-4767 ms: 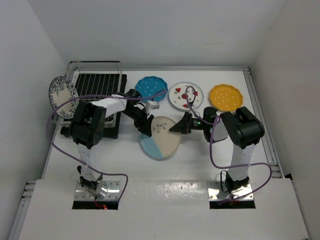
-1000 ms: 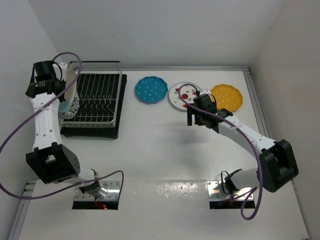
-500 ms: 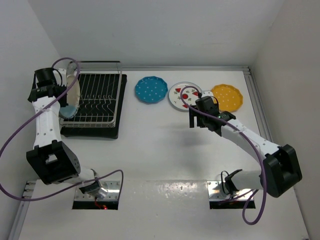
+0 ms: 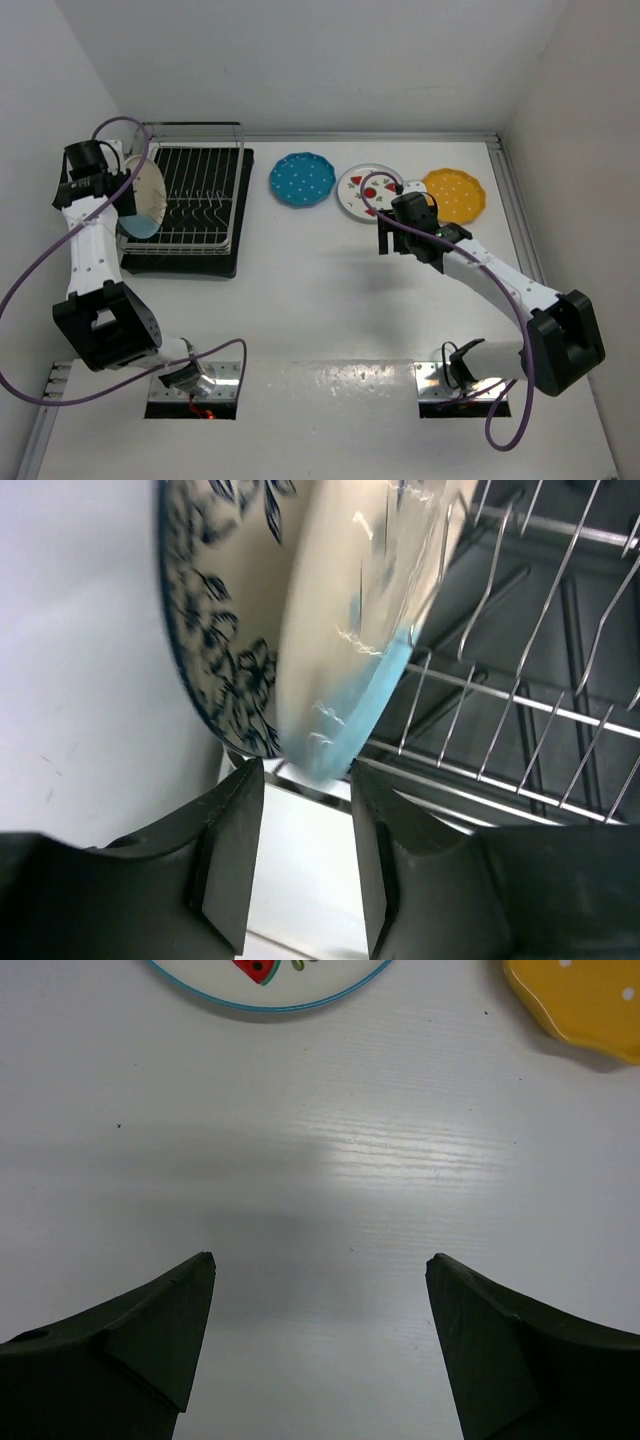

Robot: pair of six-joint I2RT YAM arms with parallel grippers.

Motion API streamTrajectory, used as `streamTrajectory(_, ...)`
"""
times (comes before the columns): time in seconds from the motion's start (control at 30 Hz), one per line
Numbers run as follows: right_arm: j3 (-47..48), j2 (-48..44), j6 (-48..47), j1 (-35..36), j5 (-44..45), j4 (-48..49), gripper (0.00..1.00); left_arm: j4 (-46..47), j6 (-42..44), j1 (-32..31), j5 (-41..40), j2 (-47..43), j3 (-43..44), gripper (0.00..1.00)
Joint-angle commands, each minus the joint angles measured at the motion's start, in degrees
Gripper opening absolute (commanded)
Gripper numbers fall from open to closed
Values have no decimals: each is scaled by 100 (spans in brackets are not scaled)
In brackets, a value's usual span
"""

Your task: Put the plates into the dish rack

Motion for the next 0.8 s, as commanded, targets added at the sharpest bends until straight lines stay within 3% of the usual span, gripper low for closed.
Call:
streamTrajectory(0.0,-56,-38,-76,36,4,200,85,358,-73,87,-39,-292,360,45)
streamTrajectory(0.17,-56,23,-137,36,-58,262,85,358,40,87,-39,-231,546,53)
streamTrajectory(0.43,75,199,-155,53,-120,297,85,139,94,25,540,-178,914,54)
streamTrajectory(0.63,233,269,-41,36,-400,314,88,-142,199,-580,1454,-73,1327,54)
streamTrajectory(0.77,339,199,353,-148,-725,446,91,-274,261,-1669,1631,199,1486,53)
